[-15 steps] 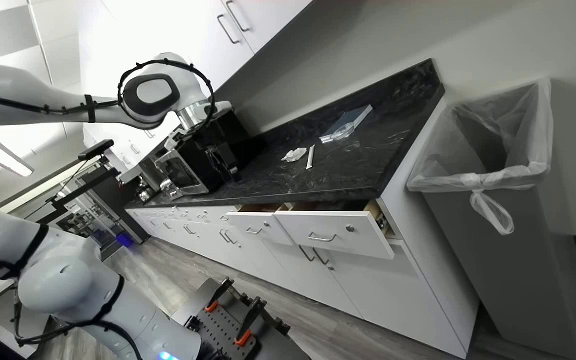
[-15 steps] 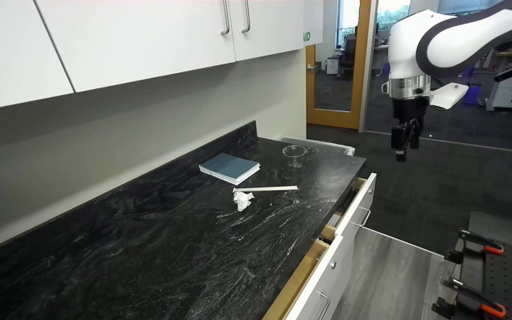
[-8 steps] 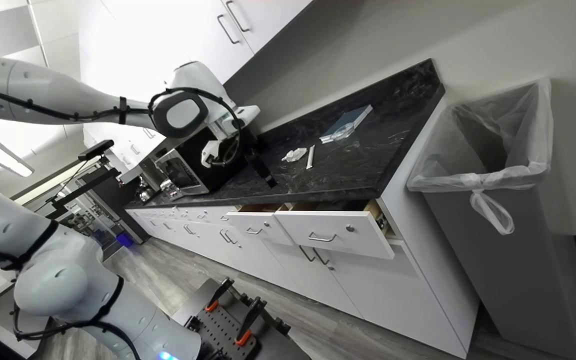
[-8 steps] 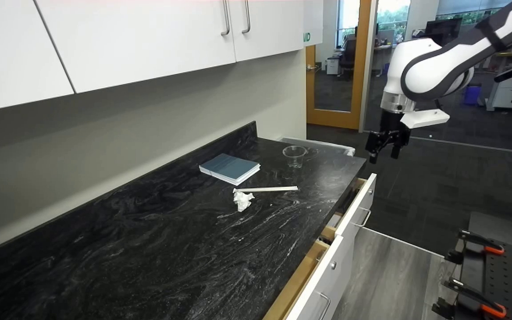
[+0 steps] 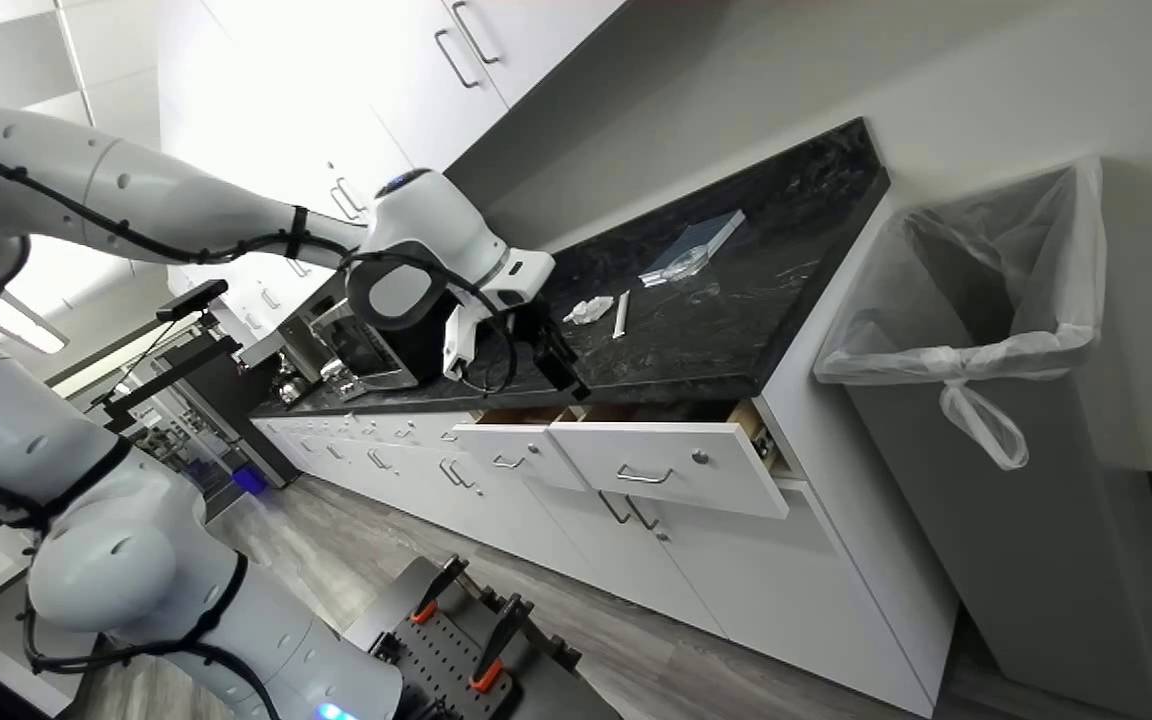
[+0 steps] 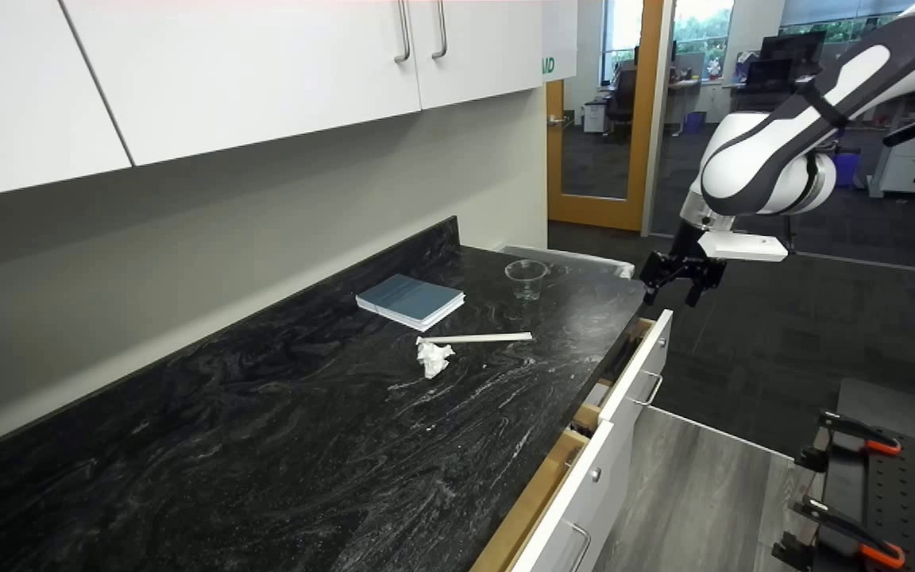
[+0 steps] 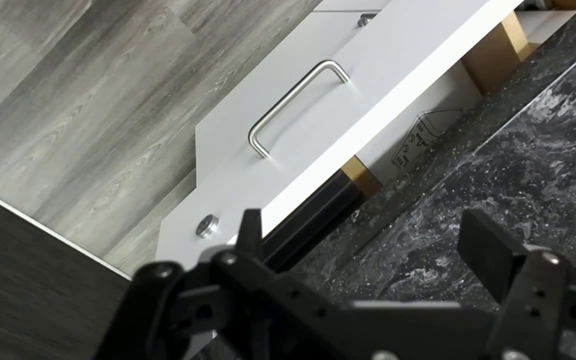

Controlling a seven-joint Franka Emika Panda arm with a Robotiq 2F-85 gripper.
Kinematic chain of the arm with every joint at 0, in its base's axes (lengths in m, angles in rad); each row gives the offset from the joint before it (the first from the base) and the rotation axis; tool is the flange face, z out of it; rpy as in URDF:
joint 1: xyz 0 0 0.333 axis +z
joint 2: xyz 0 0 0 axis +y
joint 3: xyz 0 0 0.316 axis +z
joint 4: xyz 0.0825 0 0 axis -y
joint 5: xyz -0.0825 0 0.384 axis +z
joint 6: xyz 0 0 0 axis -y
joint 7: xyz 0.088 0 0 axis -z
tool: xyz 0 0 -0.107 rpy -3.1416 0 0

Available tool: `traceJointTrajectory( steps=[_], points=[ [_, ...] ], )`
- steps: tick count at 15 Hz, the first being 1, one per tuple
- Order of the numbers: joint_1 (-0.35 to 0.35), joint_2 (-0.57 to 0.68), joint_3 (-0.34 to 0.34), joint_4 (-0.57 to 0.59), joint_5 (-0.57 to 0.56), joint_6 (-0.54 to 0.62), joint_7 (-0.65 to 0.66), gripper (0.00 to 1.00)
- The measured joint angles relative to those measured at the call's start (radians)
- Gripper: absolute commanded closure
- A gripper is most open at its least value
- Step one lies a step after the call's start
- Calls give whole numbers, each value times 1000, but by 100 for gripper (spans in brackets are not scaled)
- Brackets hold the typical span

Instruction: Open the right drawer fully

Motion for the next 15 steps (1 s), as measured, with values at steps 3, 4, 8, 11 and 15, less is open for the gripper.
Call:
traceJointTrajectory(
  steps=[3,4,8,11,15],
  points=[
    [-5,4,-1,-3,12,2,7,0],
    [-7,5,-5,-9,53,12,3,0],
    [-2,8,-43,-57,372,113,-129,0],
    [8,0,-76,-69,603,122,-325,0],
    [12,1,-77,-73,628,122,-350,0]
  ],
)
